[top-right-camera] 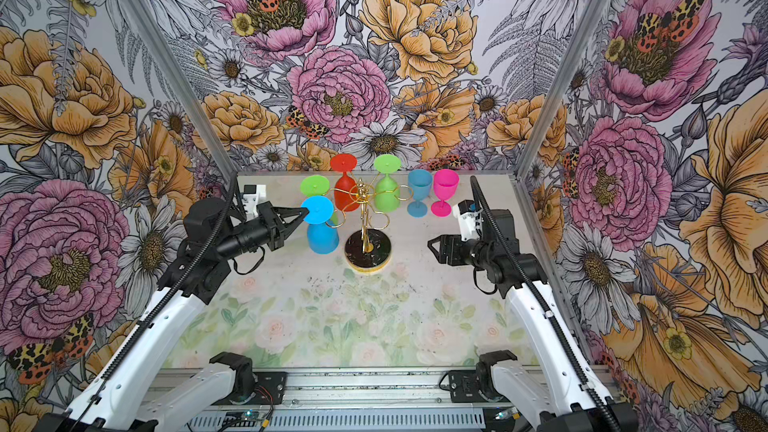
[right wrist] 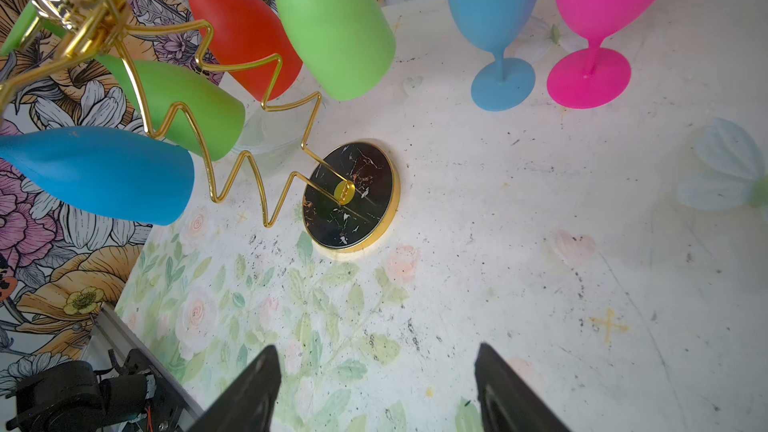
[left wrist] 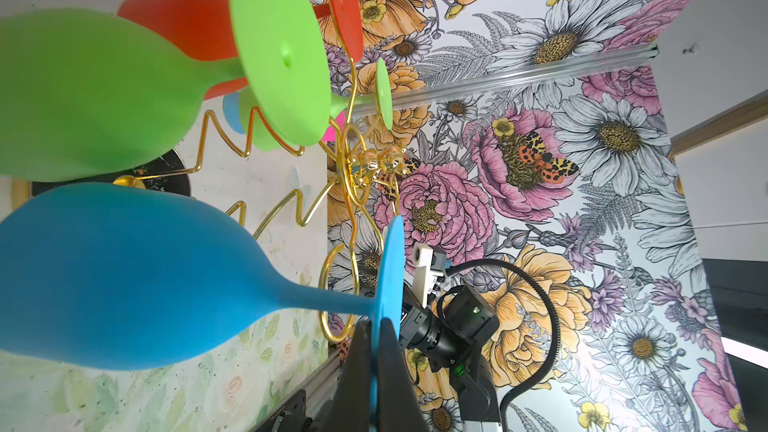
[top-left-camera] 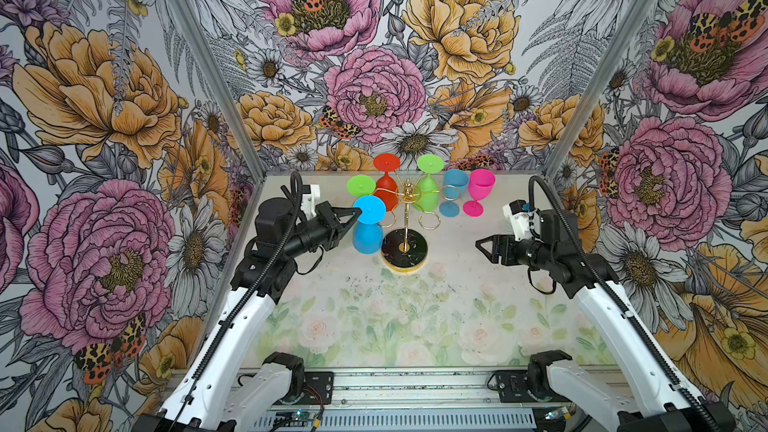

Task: Take the wine glass off the wine glass rack
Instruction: 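Draw the blue glass away from the rack toward the robot with the left gripper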

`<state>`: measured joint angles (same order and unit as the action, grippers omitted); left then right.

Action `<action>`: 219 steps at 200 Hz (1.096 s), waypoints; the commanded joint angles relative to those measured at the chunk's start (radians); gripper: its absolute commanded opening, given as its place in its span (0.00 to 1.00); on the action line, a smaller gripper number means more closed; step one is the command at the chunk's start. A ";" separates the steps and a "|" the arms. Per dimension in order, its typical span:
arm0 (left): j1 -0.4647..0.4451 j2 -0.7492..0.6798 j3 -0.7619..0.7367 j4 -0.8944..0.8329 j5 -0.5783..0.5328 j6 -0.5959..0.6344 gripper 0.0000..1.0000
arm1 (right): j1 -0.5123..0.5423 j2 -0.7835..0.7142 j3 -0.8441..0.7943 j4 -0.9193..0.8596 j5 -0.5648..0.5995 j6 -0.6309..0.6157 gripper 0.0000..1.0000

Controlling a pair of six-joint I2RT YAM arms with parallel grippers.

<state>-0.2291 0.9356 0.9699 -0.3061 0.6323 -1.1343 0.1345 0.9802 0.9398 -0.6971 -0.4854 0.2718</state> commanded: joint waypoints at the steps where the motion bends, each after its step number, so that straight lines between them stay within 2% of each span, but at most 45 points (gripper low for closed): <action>1: 0.014 -0.041 0.006 -0.099 0.000 0.104 0.00 | 0.011 -0.003 0.032 0.028 -0.020 0.002 0.74; 37: 0.028 -0.094 0.006 -0.150 0.063 0.161 0.00 | 0.012 -0.005 0.026 0.029 -0.022 0.004 0.74; 65: 0.026 -0.104 0.004 -0.150 0.156 0.191 0.00 | 0.013 0.001 0.026 0.028 -0.022 0.005 0.74; 89: -0.004 -0.106 0.009 -0.149 0.192 0.216 0.00 | 0.013 0.003 0.025 0.028 -0.020 0.010 0.74; 119: -0.129 -0.082 0.027 -0.149 0.183 0.266 0.00 | 0.014 0.003 0.028 0.028 -0.015 0.016 0.74; 163: -0.342 -0.015 0.069 -0.150 0.109 0.343 0.00 | 0.014 0.006 0.026 0.027 -0.009 0.028 0.74; 219: -0.512 0.036 0.116 -0.150 -0.034 0.494 0.00 | 0.015 -0.002 0.025 0.017 0.057 0.074 0.74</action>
<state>-0.6899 0.9607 1.0428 -0.4679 0.6830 -0.7460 0.1410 0.9836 0.9398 -0.6971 -0.4789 0.3103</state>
